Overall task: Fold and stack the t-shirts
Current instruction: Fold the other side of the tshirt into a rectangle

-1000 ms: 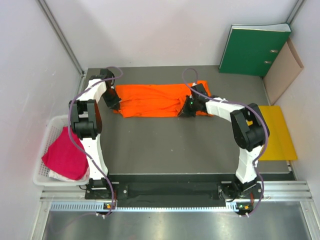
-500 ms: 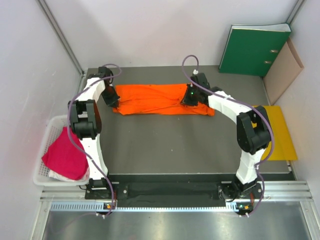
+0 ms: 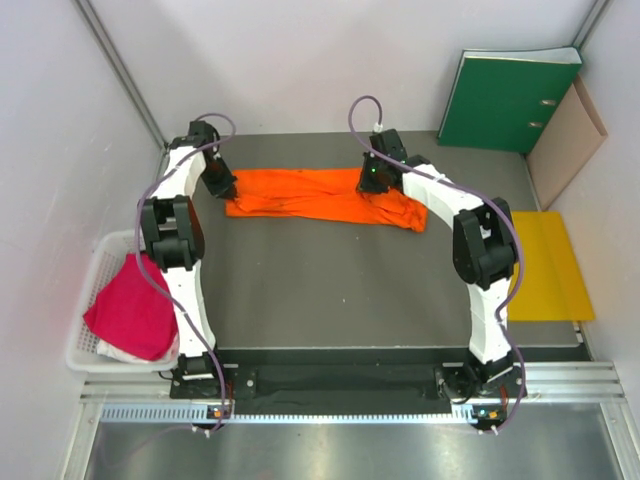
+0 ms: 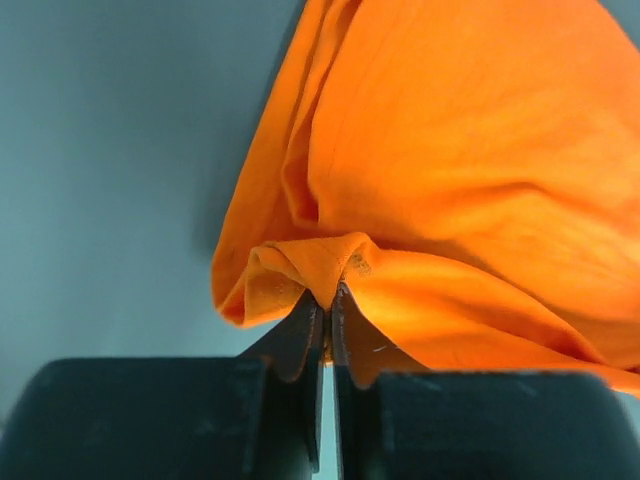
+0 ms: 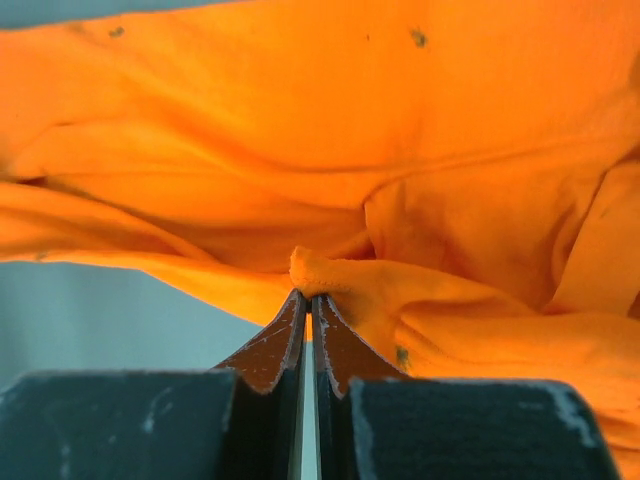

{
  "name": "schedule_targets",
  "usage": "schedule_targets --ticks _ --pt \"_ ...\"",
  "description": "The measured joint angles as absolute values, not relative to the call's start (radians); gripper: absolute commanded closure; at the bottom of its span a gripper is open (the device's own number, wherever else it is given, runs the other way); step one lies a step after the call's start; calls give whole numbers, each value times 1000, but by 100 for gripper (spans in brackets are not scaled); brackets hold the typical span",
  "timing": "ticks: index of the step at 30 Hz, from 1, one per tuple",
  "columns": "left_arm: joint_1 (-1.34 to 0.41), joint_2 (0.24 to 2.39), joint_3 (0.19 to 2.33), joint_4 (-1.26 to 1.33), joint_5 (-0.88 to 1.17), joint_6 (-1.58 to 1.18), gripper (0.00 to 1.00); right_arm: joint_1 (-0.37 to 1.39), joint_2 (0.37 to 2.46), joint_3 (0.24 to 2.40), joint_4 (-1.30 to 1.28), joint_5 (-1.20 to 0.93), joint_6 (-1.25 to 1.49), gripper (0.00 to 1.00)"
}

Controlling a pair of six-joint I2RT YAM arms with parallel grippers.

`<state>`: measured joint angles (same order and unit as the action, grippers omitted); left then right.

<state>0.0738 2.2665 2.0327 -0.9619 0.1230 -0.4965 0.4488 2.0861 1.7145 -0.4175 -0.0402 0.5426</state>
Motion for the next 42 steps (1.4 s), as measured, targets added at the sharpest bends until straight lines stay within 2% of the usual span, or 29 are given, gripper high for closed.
schedule_targets --ticks 2,3,6,23,24,26,27,29,30,34,42 --pt "74 2307 2067 -973 136 -499 68 447 2096 1740 -423 -39 533 98" --pt "74 2320 2077 -978 139 -496 42 446 2098 1744 -424 -39 530 98" --pt "75 2342 2085 -992 149 -495 1 440 2101 1749 -431 -39 519 98" --pt "77 2342 2094 -989 190 -496 1 389 2176 1856 -460 -42 477 94" --pt "77 2342 2092 -989 190 -496 1 387 2188 1870 -462 -42 472 81" --pt "77 2342 2089 -989 190 -496 1 383 2212 1900 -465 -43 469 65" --pt "77 2342 2087 -990 190 -496 1 383 2228 1917 -467 -43 463 54" --pt "77 2342 2083 -990 190 -496 1 381 2255 1954 -482 -44 455 46" --pt "77 2342 2082 -991 191 -496 1 381 2267 1965 -488 -46 444 38" --pt "77 2342 2079 -989 191 -496 1 378 2241 1904 -485 -29 430 38" --pt "77 2342 2070 -990 191 -496 1 300 1936 1485 -433 -32 476 41"
